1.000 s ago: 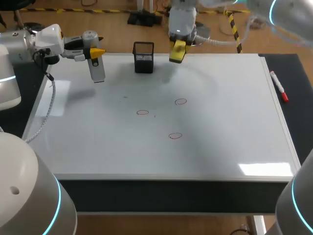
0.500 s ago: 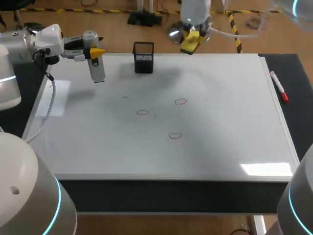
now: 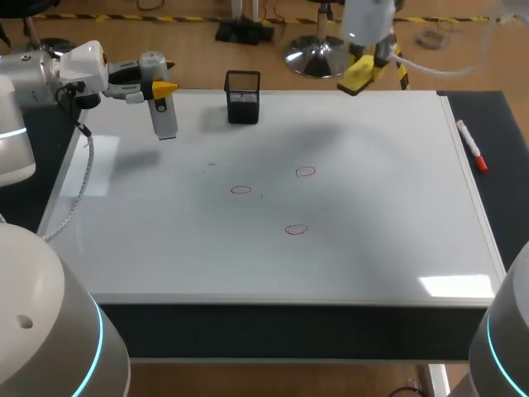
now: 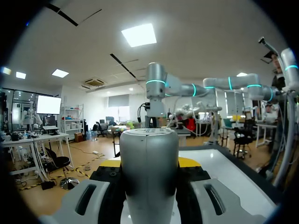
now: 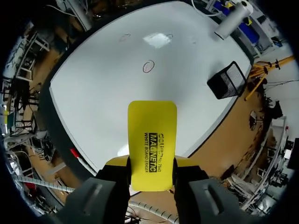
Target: Pick up the inspection probe, press it on each red-marked spot on the whiteboard one by one, put down the probe, pick up the eraser, and wipe off all the red marks.
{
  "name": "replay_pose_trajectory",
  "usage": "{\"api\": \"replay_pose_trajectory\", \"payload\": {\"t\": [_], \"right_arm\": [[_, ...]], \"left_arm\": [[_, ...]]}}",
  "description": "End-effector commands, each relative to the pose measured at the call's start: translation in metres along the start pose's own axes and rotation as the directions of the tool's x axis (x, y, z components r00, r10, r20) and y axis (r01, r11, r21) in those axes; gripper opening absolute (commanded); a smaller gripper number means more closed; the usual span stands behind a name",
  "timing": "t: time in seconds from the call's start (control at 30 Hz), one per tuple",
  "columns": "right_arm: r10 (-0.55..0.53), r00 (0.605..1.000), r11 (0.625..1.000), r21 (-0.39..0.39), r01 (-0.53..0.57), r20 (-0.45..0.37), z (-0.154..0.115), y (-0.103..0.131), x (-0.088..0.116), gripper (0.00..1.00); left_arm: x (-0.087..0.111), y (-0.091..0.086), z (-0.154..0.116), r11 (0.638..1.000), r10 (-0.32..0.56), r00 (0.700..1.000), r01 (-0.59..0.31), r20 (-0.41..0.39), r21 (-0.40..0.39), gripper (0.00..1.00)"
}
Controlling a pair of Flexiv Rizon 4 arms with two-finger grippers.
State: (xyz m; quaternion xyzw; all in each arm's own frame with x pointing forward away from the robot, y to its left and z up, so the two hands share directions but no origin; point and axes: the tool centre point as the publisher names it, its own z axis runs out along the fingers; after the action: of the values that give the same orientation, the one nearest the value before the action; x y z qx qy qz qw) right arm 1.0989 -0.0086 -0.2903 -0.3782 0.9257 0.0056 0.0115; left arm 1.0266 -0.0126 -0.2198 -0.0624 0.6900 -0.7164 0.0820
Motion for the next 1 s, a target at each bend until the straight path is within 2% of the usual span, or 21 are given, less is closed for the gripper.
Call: {"api": "replay_pose_trajectory", "payload": {"t": [0.03,0.43,1.0], "right_arm": [[0.032,0.999,0.999,0.008,-0.032,0.023,-0.004,-0.007,0.028,0.0],[0.155,0.988,0.988,0.023,-0.156,0.027,-0.002,-0.028,0.071,0.0],[0.207,0.978,0.978,0.005,-0.207,0.016,0.016,-0.04,0.097,0.0]], "left_arm": [[0.001,0.0,0.001,1.0,0.003,1.0,-0.003,0.005,0.003,0.0],[0.001,0.0,0.001,1.0,0.003,1.0,-0.003,0.005,0.003,0.0],[0.001,0.0,0.001,1.0,0.003,1.0,-0.003,0.005,0.003,0.0]]}}
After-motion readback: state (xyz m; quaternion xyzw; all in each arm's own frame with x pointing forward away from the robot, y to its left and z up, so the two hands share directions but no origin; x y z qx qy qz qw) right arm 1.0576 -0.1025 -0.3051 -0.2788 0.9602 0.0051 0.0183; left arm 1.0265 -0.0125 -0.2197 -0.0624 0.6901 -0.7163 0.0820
